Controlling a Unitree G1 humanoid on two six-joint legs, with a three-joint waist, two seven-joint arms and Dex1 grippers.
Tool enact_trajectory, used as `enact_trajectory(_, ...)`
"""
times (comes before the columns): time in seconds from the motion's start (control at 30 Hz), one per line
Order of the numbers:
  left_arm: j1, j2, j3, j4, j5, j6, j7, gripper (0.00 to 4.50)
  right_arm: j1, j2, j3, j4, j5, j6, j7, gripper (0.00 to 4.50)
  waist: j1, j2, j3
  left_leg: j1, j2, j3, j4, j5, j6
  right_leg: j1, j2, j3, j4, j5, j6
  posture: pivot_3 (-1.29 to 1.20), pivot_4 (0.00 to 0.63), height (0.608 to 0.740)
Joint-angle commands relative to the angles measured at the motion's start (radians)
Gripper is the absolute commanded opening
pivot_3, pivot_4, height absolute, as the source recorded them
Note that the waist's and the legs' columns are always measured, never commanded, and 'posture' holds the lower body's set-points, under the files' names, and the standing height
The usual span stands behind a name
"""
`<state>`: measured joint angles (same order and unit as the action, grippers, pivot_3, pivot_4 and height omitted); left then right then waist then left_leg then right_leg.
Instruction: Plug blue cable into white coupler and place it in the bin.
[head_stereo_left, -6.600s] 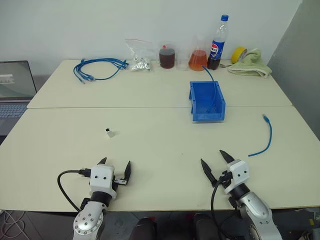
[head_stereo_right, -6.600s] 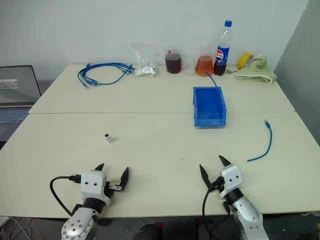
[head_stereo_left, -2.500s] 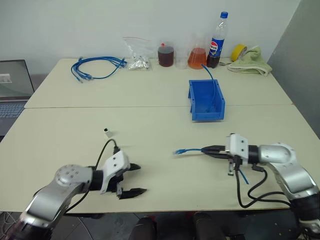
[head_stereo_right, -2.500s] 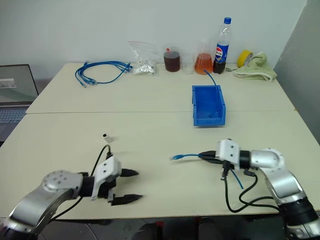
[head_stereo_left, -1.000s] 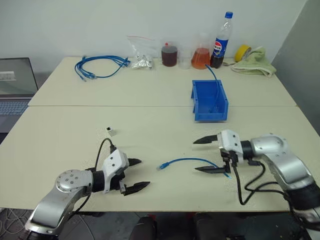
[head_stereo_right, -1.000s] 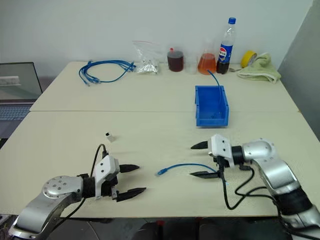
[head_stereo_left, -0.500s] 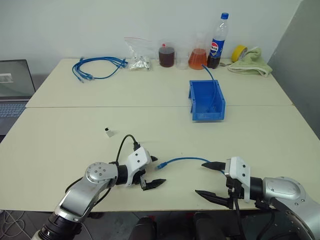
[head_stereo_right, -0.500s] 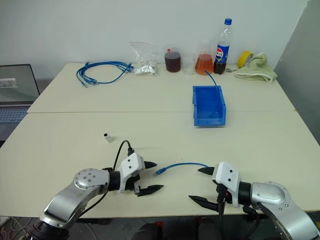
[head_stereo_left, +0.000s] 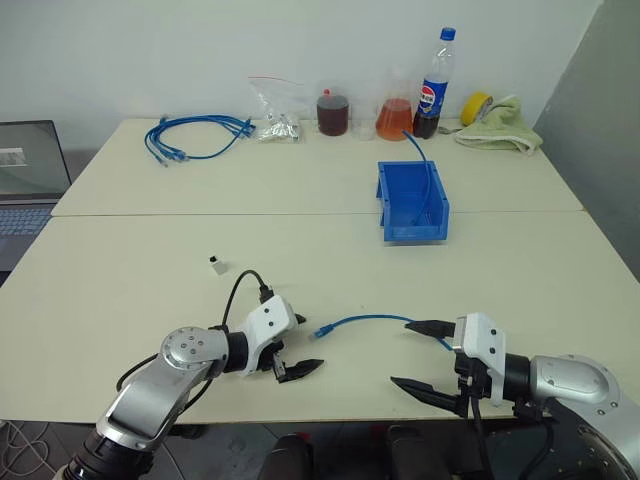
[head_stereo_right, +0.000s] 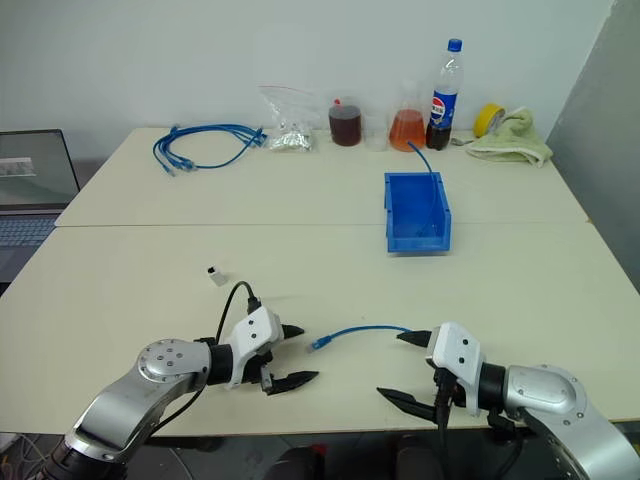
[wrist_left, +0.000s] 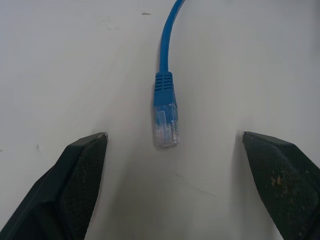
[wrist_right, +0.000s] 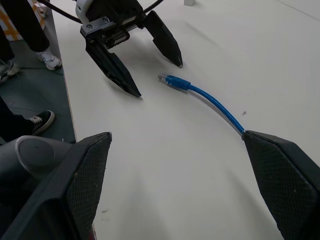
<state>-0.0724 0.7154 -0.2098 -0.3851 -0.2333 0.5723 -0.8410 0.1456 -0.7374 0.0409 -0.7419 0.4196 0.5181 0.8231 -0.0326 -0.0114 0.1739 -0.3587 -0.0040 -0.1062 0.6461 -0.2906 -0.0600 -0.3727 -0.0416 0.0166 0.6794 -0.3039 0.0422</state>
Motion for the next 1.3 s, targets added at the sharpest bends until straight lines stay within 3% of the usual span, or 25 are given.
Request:
enact_trajectory(0.03, 0.017, -0.005, -0.052, 0.041, 0.038, 0.056, 0.023, 3.69, -0.039, -0.006, -0.014, -0.03, 0.024, 0.013, -0.01, 4.5, 0.001, 0.0, 0.0, 0.0, 0.0, 0.0, 0.0, 0.0, 0.0, 0.0, 0.0, 0.0, 0.0, 0.0, 0.0, 0.0, 0.15, 0.74)
enact_trajectory(0.6, 0.06, -0.042, -0.126, 0.0, 0.052, 0.083, 0.055, 0.23, -0.117, -0.005, -0.001, -0.058, 0.032, 0.07, -0.047, 4.5, 0.006, 0.003, -0.006, 0.0, -0.002, 0.0, 0.0, 0.0, 0.0, 0.001, -0.002, 0.0, -0.001, 0.0, 0.0, 0.0, 0.15, 0.74)
enact_trajectory(0.8, 0.047, -0.085, -0.073, 0.051, 0.075, -0.022, 0.104, 0.2, -0.134, -0.002, -0.002, -0.052, 0.045, 0.08, -0.051, 4.5, 0.01, 0.003, -0.007, 0.0, -0.002, 0.0, 0.0, 0.0, 0.0, 0.001, -0.002, 0.0, -0.001, 0.0, 0.0, 0.0, 0.15, 0.74)
enact_trajectory(0.93, 0.015, -0.142, -0.02, 0.086, 0.057, -0.135, 0.117, 0.2, -0.144, 0.01, -0.027, -0.061, 0.145, 0.154, -0.053, 4.5, 0.018, 0.002, -0.006, -0.001, -0.003, -0.001, 0.0, 0.0, 0.0, 0.002, -0.003, -0.001, -0.001, 0.0, 0.001, 0.0, 0.15, 0.74)
enact_trajectory(1.13, -0.05, -0.19, 0.052, 0.102, -0.044, -0.173, 0.063, 0.2, -0.146, 0.003, -0.085, -0.061, 0.328, 0.272, -0.066, 4.5, 0.021, 0.0, -0.005, -0.003, -0.002, -0.002, 0.001, 0.0, 0.0, 0.0, -0.002, -0.002, -0.001, 0.001, 0.001, 0.0, 0.15, 0.74)
enact_trajectory(1.3, -0.101, -0.189, 0.099, 0.076, -0.156, -0.131, -0.013, 0.2, -0.126, 0.032, -0.055, -0.027, 0.297, 0.227, -0.081, 4.5, 0.021, 0.0, -0.005, -0.004, -0.002, -0.001, 0.001, 0.0, 0.0, -0.001, -0.002, -0.002, -0.002, 0.001, 0.001, 0.0, 0.15, 0.74)
